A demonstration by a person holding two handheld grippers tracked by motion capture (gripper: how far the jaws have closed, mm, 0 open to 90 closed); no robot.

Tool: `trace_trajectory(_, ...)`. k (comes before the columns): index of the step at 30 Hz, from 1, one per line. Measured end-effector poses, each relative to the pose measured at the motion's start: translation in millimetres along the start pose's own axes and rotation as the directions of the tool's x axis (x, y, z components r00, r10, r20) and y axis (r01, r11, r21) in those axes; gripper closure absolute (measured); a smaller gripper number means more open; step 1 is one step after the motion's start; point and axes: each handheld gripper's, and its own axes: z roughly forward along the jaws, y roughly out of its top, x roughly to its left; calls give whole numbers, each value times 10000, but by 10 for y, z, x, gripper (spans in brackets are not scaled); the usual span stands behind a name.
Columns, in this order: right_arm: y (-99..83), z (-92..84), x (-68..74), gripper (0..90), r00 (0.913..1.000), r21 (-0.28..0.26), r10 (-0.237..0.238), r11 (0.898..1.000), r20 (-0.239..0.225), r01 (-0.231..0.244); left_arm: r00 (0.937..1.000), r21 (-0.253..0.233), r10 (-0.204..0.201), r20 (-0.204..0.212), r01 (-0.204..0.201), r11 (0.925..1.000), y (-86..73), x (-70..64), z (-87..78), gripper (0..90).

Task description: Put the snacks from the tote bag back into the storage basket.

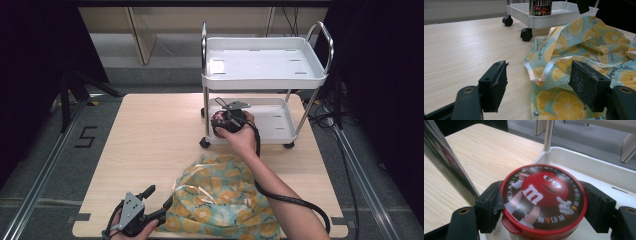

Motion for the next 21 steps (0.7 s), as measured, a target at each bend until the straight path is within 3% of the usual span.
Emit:
trace_trajectory(4,-19,21,0,269,10000,67,-39,10000,21,39,10000,-20,5,-9,-5,10000,0,5,2,297)
trace_trajectory(5,-15,64,-64,269,9947,-428,-1020,9939,-97,1015,10000,-3,-8,-4,8,10000,-1,3,0,297)
trace_trajectory(6,-26,24,2,268,10000,124,-96,9999,-21,96,10000,-6,-2,4,2,10000,0,2,0,297)
trace_trajectory(8,-39,27,14,268,9998,191,171,9997,72,-172,10000,-12,-5,10,5,10000,0,1,0,297)
trace_trajectory(9,-48,71,-37,268,9981,-195,-611,9980,-84,609,10000,-6,-5,3,5,10000,0,1,-1,296)
trace_trajectory(10,-48,71,-37,268,9981,-195,-611,9980,-84,609,10000,-6,-5,3,5,10000,0,1,-1,296)
trace_trajectory(11,-60,53,9,268,9999,266,91,9996,73,-93,10000,-20,-30,-1,30,10000,0,1,-3,297)
trace_trajectory(12,-62,47,27,268,9991,437,388,9983,171,-395,10000,-30,38,34,-37,10000,2,6,-2,296)
trace_trajectory(15,-69,52,34,268,9992,483,358,9982,202,-368,10000,-21,-19,15,19,10000,0,1,-3,297)
trace_trajectory(16,-77,64,17,268,10000,294,52,9996,-14,-51,9999,-106,-106,36,107,9999,-1,-7,4,297)
trace_trajectory(18,-85,51,43,268,9989,584,457,9972,138,-464,10000,-72,-60,31,61,10000,1,-4,2,296)
trace_trajectory(19,-93,74,18,268,9999,332,-25,9994,-103,28,9999,-119,-121,39,122,9999,0,-9,6,296)
trace_trajectory(21,-105,87,15,267,9999,284,-130,9995,-29,131,10000,-79,-83,34,83,9999,-1,-6,4,296)
